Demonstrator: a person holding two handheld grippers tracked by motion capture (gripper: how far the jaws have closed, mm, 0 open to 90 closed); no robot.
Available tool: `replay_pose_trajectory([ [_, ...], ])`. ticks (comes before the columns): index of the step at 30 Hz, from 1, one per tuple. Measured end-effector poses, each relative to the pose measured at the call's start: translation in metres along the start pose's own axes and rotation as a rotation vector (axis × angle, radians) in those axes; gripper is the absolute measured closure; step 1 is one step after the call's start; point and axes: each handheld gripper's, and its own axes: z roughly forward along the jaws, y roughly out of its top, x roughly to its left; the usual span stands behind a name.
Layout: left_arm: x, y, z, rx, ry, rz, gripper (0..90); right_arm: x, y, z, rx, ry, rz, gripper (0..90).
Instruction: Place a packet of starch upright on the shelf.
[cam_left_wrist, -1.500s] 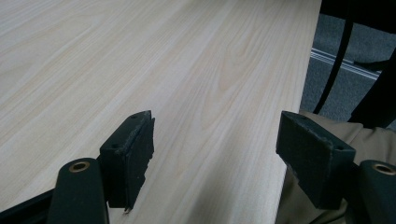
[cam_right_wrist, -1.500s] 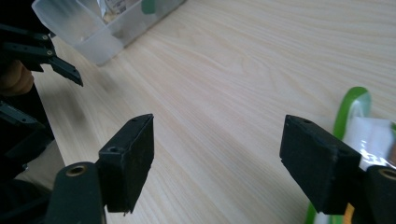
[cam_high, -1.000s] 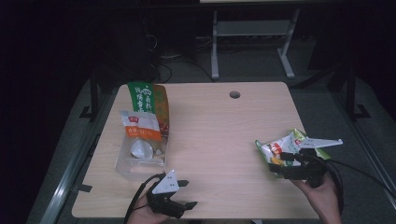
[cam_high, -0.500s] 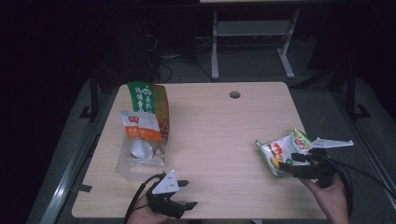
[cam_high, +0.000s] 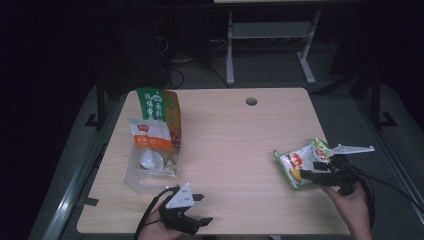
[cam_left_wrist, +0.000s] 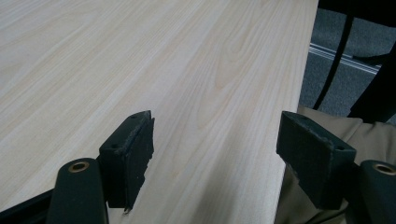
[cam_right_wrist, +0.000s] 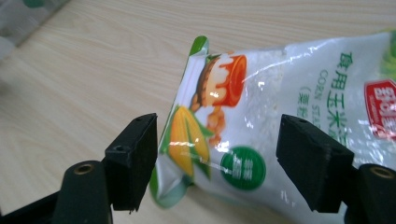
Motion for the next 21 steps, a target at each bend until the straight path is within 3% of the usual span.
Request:
replay_pose_trajectory([
  [5,0.0,0.0,0.0,-0.001,0.0,-0.006,27.0,-0.007,0.009,0.02,0.049,-0.004,0.019,25.9],
  [7,0.0,0.0,0.0,-0.002,0.001,-0.005,27.0,-0.007,0.009,0.024,0.063,-0.023,0.004,25.5],
  [12,0.0,0.0,0.001,0.0,-0.005,-0.011,27.0,-0.01,0.007,0.028,0.085,0.006,0.013,27.7],
  [21,0.0,0.001,0.004,0.002,-0.009,-0.01,27.1,-0.006,0.006,0.033,0.093,0.029,-0.049,30.8],
])
